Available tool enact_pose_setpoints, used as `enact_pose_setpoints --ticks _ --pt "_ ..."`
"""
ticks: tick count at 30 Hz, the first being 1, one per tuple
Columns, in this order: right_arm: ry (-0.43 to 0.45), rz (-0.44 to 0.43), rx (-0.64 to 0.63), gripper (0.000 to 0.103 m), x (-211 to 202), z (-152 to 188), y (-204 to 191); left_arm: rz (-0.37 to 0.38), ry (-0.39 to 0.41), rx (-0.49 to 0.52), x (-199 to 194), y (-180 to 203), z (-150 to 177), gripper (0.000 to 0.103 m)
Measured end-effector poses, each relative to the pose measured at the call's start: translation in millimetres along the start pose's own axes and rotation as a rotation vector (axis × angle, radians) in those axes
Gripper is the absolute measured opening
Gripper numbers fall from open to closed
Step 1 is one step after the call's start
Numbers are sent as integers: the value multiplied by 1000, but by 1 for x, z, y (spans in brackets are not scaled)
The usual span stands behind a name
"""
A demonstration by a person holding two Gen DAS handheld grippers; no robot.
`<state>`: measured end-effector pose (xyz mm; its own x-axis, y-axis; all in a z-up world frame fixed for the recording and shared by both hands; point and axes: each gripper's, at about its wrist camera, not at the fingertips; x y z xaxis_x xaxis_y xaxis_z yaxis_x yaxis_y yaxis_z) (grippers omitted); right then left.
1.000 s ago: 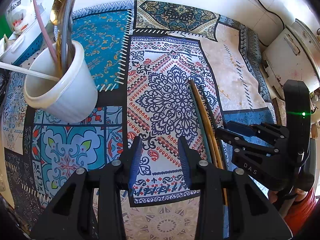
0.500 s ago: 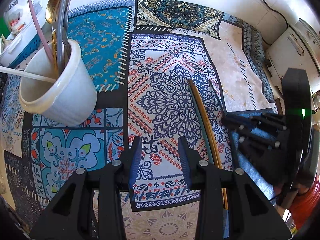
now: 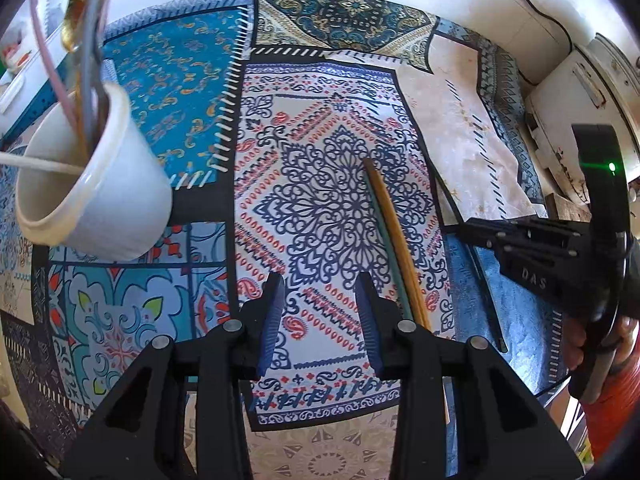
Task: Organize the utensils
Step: 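Grasp a brown wooden chopstick with the left tool while the right tool grasps a dark stick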
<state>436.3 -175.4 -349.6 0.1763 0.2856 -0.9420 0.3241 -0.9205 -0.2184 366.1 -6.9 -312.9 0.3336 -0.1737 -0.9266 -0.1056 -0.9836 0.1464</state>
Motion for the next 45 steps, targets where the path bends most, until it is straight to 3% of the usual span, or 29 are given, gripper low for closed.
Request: enact_pose_setpoints --ticks 6,16,23,36,45 --pt "36 29 -45 8 1 8 -10 14 -11 12 7 8 -5 36" --pt "79 -24 9 5 0 -7 -20 87 -51 29 20 29 -18 36" --pt "161 -79 68 6 -35 8 -8 63 -95 38 43 37 -32 14" --pt "228 -89 150 6 -74 33 21 60 -107 76 64 62 -49 10" --pt "238 -90 181 6 -81 37 32 48 -90 77 78 70 -82 9"
Point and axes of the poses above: each gripper's, at about its wrist camera, not at the fingertips, and x roughly the way its jaws point, y to its right, z to its underside, and after that the axes turned 10 degrees about x, right-handed
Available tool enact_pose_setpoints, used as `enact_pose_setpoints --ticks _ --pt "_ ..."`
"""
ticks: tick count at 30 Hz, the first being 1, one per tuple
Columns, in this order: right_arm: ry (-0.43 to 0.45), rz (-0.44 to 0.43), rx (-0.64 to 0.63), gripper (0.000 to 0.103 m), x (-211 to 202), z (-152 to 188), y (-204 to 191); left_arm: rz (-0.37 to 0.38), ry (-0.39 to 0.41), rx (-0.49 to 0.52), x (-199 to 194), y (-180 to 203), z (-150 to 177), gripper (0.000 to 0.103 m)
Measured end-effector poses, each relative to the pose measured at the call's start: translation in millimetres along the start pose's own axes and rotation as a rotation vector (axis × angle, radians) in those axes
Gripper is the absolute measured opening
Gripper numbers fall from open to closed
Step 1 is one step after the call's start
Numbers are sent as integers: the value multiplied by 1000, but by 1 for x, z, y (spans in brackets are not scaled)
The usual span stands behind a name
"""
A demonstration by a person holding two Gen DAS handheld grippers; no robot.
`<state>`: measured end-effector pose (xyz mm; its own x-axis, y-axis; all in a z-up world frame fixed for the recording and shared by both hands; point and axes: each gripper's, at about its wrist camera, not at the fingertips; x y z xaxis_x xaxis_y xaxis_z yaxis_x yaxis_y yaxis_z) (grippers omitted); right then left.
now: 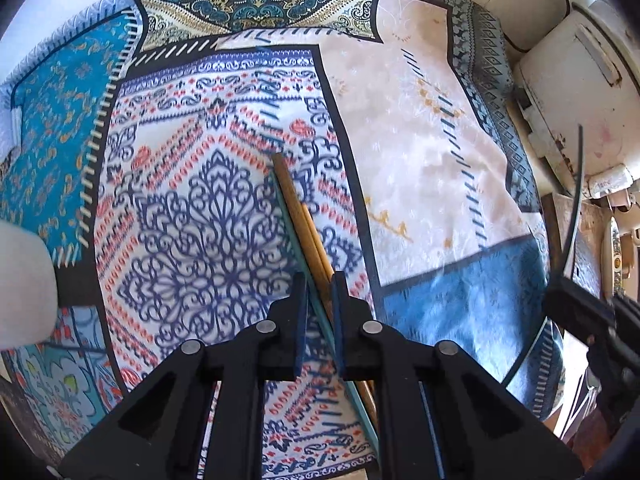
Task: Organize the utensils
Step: 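Grasp a brown wooden chopstick with the left tool while the right tool grasps a dark stick, then lift both sticks and carry them over the white cup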
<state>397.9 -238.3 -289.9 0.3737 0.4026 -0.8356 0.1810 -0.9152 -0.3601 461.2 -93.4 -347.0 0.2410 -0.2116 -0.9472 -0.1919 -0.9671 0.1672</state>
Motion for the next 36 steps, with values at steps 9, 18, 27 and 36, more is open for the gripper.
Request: enact_pose_setpoints --ticks 9,18,27,36 --pt "11 -5 2 6 -4 1 1 36 -18 -21 -2 0 -10 7" --pt "21 -5 5 6 -9 1 2 -21 3 -43 2 3 -6 8" --pt "31 2 23 6 -16 2 6 6 -9 -42 14 -3 -28 10" --pt "53 0 25 6 -23 0 4 -28 27 5 5 9 -27 6"
Point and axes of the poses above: each gripper's, at about its wrist camera, not at the fingertips, and x roughly the way its jaws point, y to its right, z to its underside, and after that the axes turned 10 degrees about x, right-handed
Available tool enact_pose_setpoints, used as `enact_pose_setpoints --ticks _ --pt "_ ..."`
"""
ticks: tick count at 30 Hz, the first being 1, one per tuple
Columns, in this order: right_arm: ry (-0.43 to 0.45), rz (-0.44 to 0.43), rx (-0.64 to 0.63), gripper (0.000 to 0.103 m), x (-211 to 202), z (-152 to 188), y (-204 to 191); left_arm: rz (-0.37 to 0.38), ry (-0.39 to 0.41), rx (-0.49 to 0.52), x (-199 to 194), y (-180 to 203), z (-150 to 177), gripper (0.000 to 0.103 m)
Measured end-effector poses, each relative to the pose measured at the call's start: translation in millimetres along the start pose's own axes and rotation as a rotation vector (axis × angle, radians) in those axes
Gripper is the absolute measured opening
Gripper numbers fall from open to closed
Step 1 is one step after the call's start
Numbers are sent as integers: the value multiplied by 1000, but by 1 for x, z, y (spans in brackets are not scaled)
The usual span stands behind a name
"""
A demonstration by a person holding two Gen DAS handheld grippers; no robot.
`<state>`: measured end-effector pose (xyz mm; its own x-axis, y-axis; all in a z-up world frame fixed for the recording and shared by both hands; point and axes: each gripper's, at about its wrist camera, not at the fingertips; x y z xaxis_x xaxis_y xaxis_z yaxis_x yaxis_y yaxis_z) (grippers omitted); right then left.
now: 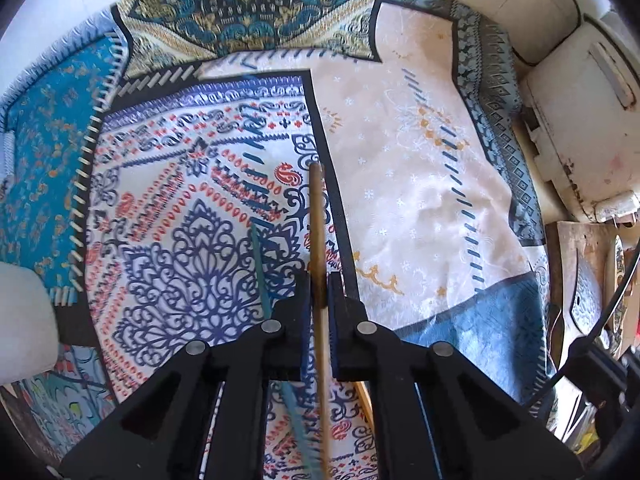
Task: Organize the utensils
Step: 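Lift both sticks and carry them over the white cup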
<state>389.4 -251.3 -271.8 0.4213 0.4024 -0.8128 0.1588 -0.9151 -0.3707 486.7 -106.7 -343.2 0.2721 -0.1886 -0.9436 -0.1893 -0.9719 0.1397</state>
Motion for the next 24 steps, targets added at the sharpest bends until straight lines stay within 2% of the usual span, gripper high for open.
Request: enact_pose_setpoints --ticks 1,6,14,24 --pt "5 -2 -2 6 -2 -1 -2 -2 13 5 -7 -10 6 6" --pt "40 -10 -19 5 -11 -7 -13 15 85 5 -40 -11 14 6" --pt "104 -32 -74 5 -29 -16 -45 15 227 -4 -115 -19 40 6" --pt "179 -80 -161 5 -52 -24 -98 -37 407 -37 -201 -49 61 6"
Point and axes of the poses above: each gripper's, at about its wrist camera, not at the fingertips, and x roughly the way its jaws point, y to its right, z to its underside, and after that the axes turned 10 degrees about x, right-handed
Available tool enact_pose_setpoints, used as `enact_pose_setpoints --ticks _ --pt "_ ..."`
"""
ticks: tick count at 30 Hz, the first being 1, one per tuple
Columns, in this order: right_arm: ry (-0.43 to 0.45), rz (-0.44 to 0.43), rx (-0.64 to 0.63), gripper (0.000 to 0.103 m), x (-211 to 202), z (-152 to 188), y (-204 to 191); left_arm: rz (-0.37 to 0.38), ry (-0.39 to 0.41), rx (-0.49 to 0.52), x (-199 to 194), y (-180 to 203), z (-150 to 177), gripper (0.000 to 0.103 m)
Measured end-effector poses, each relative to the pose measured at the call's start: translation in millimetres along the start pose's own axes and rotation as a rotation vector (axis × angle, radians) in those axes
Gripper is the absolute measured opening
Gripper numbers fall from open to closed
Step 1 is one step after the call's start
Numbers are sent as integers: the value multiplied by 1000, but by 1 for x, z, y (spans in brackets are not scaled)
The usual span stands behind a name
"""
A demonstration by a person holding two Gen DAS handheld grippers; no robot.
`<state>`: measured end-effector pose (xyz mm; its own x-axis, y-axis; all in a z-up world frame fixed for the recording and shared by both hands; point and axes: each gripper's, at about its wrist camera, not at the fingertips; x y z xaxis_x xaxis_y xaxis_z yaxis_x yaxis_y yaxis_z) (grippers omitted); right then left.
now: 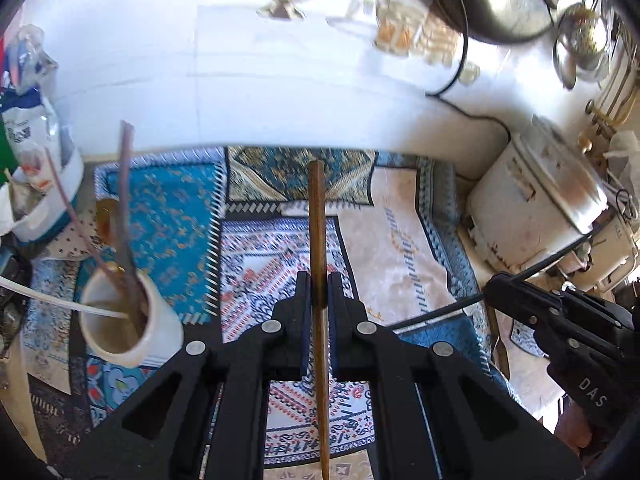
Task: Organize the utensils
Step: 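Lift both sticks and carry them over the white cup, then lower both sticks into the white cup and open both tools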
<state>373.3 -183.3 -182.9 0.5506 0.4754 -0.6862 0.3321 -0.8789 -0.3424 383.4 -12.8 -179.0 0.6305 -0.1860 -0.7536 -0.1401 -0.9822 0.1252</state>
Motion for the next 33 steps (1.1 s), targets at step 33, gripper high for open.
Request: enact_pose_setpoints --ticks 33 --pt "47 -170 -129 5 30 -37 -171 -211 279 -116 -73 -170 -45 6"
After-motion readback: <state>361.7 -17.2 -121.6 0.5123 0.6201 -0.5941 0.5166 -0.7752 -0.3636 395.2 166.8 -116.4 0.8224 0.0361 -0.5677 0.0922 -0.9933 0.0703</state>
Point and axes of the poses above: each gripper's, at about its wrist camera, not at the fingertips, and x roughly the way its jaws point, y to its right, z to its underside, and after that the axes turned 10 degrees about x, right-handed
